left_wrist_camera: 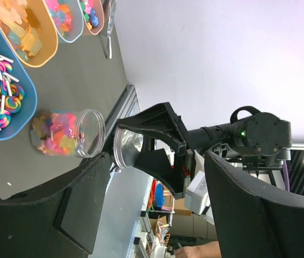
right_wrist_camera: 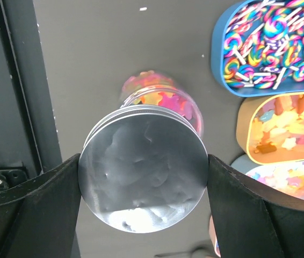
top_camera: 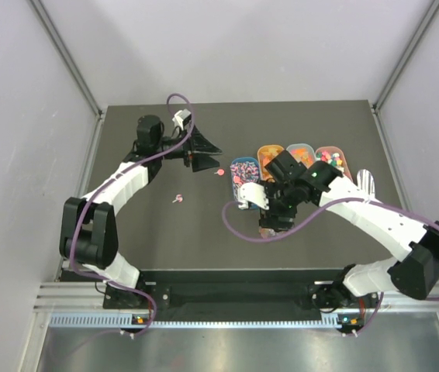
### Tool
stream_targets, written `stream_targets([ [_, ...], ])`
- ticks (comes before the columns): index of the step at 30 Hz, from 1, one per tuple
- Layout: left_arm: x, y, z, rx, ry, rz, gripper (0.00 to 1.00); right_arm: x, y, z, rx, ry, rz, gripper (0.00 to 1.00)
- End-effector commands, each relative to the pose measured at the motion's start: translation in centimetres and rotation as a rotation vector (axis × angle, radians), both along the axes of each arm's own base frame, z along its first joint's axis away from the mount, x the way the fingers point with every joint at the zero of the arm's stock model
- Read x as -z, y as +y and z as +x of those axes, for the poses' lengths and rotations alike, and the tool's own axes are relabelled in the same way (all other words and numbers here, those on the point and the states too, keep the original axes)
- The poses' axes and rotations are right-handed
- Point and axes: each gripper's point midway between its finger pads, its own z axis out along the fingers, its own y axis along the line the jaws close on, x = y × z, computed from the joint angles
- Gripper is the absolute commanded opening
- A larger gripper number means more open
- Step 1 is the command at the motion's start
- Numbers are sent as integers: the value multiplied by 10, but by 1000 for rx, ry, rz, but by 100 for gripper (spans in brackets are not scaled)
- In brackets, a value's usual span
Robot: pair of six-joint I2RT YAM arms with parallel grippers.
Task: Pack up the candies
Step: Adjust the bottle lid, then close the bottle lid on the packing bottle.
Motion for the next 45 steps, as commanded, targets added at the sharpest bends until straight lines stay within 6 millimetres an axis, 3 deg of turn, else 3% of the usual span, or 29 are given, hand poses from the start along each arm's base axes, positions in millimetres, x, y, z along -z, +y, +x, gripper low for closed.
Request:
stream_targets([
  [1,-13,2,-5,1,-93,2,75,-5,5,5,-21,-78,63,0],
  [8,-8,6,-8,-10,-82,16,75,17,7,11,-4,-87,64,1],
  [19,-1,5,-5,-17,-52,14,75,30,5,29,18,-130,39,3],
  [28,1,5,-5,-17,-42,14,75,37,0,20,6,-82,25,3],
  [32,2,5,-4,-19,-37,15,75,40,-3,7,-9,-38,24,3],
  [45,3,4,-3,-19,-25,8,76,41,-6,22,20,-95,16,4],
])
